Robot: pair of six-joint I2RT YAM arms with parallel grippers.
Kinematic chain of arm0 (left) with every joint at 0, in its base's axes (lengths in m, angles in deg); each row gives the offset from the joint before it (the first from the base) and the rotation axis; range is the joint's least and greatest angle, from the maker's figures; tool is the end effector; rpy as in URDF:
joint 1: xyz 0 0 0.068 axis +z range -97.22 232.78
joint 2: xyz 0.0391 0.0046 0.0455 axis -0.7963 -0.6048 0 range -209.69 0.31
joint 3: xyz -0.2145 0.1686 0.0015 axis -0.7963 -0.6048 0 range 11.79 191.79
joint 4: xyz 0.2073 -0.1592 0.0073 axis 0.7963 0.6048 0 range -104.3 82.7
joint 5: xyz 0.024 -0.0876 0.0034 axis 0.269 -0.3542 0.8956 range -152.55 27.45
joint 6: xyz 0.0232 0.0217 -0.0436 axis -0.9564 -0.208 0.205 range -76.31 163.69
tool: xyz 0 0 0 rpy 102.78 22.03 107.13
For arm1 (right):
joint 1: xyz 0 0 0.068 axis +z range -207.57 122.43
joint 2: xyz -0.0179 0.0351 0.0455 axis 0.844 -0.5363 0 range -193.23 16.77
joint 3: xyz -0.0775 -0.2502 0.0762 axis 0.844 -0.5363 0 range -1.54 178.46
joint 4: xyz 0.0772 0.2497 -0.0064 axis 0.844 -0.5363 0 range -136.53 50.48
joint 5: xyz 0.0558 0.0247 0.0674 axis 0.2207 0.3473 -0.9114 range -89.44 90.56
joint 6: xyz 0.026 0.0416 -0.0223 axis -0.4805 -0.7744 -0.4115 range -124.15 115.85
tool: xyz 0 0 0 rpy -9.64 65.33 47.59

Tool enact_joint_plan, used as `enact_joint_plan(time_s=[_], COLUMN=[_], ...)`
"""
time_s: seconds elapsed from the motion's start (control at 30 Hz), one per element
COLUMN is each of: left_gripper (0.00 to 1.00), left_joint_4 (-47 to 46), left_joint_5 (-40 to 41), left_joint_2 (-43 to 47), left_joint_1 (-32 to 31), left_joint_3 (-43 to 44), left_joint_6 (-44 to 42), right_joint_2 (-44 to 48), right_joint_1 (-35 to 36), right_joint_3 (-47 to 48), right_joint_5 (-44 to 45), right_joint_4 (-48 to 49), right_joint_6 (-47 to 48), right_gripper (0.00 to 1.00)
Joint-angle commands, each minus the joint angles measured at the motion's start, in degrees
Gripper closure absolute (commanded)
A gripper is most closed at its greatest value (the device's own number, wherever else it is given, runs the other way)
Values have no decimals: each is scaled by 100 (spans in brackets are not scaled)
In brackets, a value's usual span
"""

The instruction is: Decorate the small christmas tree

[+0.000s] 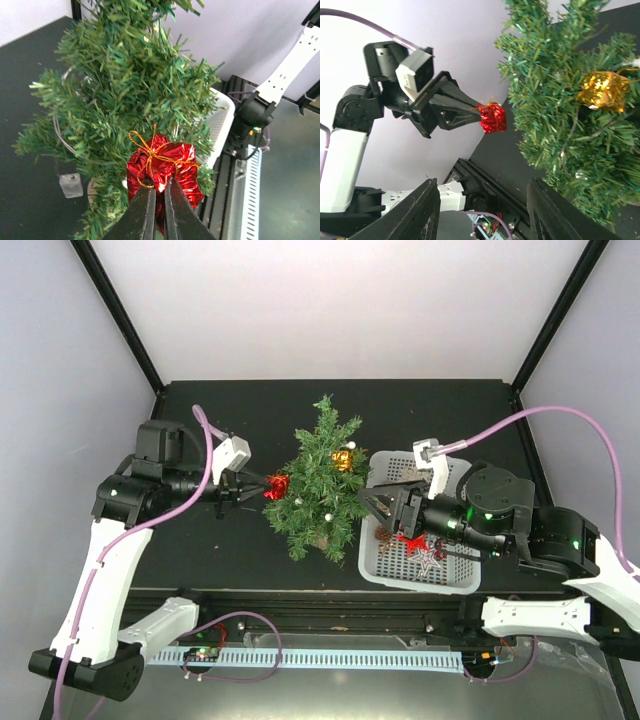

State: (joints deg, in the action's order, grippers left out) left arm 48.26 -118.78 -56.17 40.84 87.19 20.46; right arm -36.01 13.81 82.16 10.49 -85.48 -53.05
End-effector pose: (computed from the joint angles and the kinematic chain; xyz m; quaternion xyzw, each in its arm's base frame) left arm 0.1450 -0.0610 0.4052 0.4217 0.7169 -0.3970 0.3880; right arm 0.0520 0.1355 0.4729 -0.1024 0.7857 0.4916 0.3614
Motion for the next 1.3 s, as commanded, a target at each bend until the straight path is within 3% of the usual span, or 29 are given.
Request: enact_joint_plan(time_s=[0.0, 0.33, 1.27], left_gripper=[98, 98, 98], left_joint_4=[-974, -1386, -1572], left_joint_5=[450, 728, 1330], left_joint_2=[82, -184, -642], left_joint_1=[-153, -808, -1370], left_joint_3=[-123, -209, -430], left_joint_6=[338, 536, 372], right_joint_2=[125, 369, 1076], right_joint_1=[33, 32, 17], right_joint_3=[-130, -333, -951], right_joint_5=[338, 526, 853], right_joint_4=[-108, -292, -303], right_joint_6=[-204, -310, -525], right_gripper=[50, 50, 49])
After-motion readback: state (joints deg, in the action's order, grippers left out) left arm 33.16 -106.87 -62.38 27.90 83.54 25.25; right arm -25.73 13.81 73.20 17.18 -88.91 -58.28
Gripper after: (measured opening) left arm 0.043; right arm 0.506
